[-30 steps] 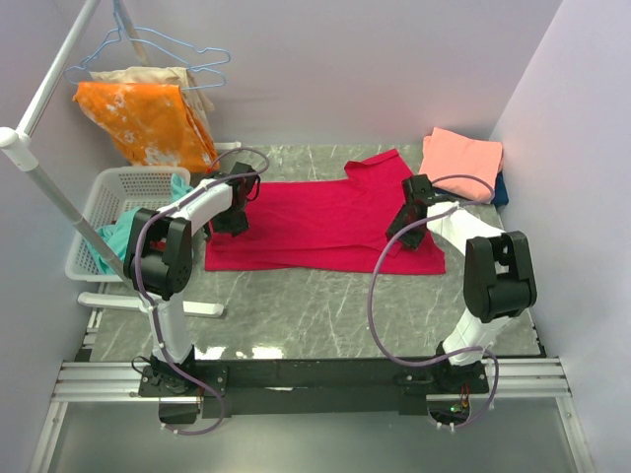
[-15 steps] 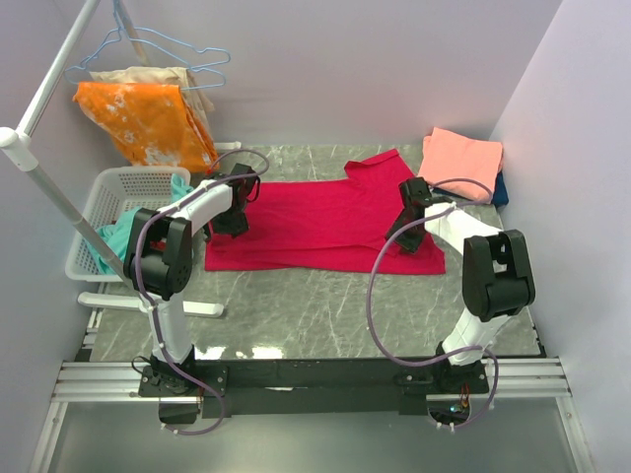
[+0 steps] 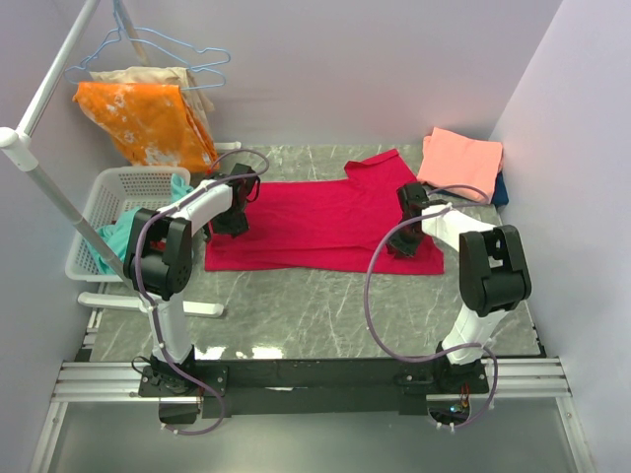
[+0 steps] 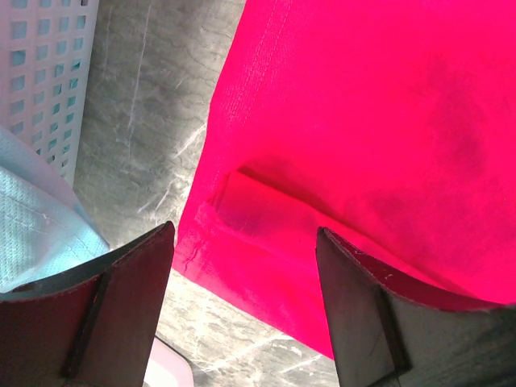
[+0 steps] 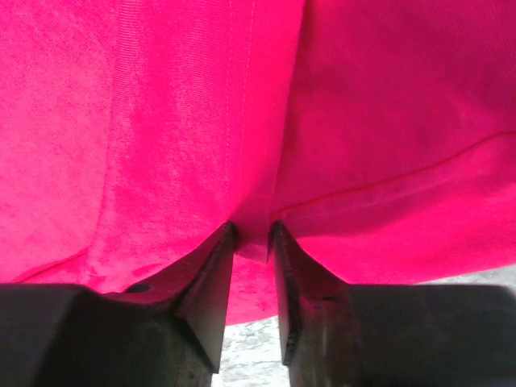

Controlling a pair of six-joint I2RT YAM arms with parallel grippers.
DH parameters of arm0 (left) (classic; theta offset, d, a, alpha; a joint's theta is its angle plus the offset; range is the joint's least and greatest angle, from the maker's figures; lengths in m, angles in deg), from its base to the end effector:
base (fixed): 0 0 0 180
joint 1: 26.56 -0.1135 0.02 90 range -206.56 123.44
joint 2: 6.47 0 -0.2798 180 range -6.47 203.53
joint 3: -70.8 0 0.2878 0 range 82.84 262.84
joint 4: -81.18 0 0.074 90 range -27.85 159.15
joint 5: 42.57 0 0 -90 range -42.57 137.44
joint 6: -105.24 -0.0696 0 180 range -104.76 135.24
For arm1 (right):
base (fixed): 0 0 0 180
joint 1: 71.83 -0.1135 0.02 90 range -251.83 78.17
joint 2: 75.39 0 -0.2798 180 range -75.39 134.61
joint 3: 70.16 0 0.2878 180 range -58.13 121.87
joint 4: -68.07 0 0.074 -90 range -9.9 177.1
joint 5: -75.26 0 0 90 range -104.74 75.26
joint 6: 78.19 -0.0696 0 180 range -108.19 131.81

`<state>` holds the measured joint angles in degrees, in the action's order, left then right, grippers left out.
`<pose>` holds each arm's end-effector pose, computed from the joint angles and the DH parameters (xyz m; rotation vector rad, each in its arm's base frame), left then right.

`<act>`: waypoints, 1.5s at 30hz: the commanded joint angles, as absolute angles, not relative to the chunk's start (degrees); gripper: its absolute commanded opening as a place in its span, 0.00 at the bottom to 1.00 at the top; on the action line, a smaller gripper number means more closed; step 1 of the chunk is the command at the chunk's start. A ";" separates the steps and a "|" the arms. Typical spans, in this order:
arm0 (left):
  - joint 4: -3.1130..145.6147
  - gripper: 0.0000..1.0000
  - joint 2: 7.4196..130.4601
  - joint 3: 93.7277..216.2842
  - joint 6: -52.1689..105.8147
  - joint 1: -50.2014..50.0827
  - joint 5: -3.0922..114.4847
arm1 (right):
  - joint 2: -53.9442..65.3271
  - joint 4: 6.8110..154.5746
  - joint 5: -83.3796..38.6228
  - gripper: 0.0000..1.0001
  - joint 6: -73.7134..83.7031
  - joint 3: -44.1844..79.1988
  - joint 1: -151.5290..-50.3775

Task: Fold and stack the t-shirts
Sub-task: Fold the tshirt

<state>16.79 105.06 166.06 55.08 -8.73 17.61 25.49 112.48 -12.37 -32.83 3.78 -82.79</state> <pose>0.4112 -0.0959 0.1605 -0.5737 2.6421 0.5240 0.3690 0.0685 0.1219 0.8290 2.7058 0.1649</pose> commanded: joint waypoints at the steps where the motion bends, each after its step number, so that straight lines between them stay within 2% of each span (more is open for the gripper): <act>1: 16.59 0.77 102.34 166.95 54.79 -8.80 17.11 | 26.04 112.35 -12.28 0.28 -33.63 4.54 -83.25; 3: 16.59 0.77 102.43 166.95 54.88 -8.80 17.20 | 25.60 113.05 -11.84 0.24 -33.54 5.85 -83.60; 6: 16.50 0.77 102.52 166.95 54.97 -8.80 17.11 | 25.07 114.98 -10.79 0.24 -33.10 7.61 -83.87; 12: 16.68 0.77 102.25 166.60 54.97 -8.80 17.11 | 24.72 116.75 -9.46 0.29 -32.66 9.72 -84.48; 18: 16.85 0.77 102.08 166.16 54.97 -8.80 17.11 | 24.63 116.66 -9.29 0.29 -32.66 9.37 -84.66; 20: 16.94 0.76 102.08 166.07 54.97 -8.80 17.11 | 24.63 116.49 -9.38 0.25 -32.58 9.11 -84.66; 23: 16.77 0.76 102.08 166.07 54.97 -8.80 17.02 | 24.98 116.75 -9.38 0.24 -32.49 9.11 -84.66; 32: 16.94 0.77 101.99 165.81 55.15 -8.80 17.20 | 23.84 118.51 -8.14 0.32 -32.31 9.81 -85.01; 37: 17.03 0.77 101.90 165.45 55.15 -8.80 17.20 | 24.45 118.16 -8.93 0.32 -32.31 10.16 -85.10; 40: 17.03 0.77 101.73 165.37 55.15 -8.80 17.11 | 25.07 117.63 -9.38 0.28 -32.31 9.99 -85.10; 45: 16.94 0.76 101.64 165.10 55.06 -8.80 16.94 | 25.95 117.54 -9.38 0.13 -32.31 10.43 -85.19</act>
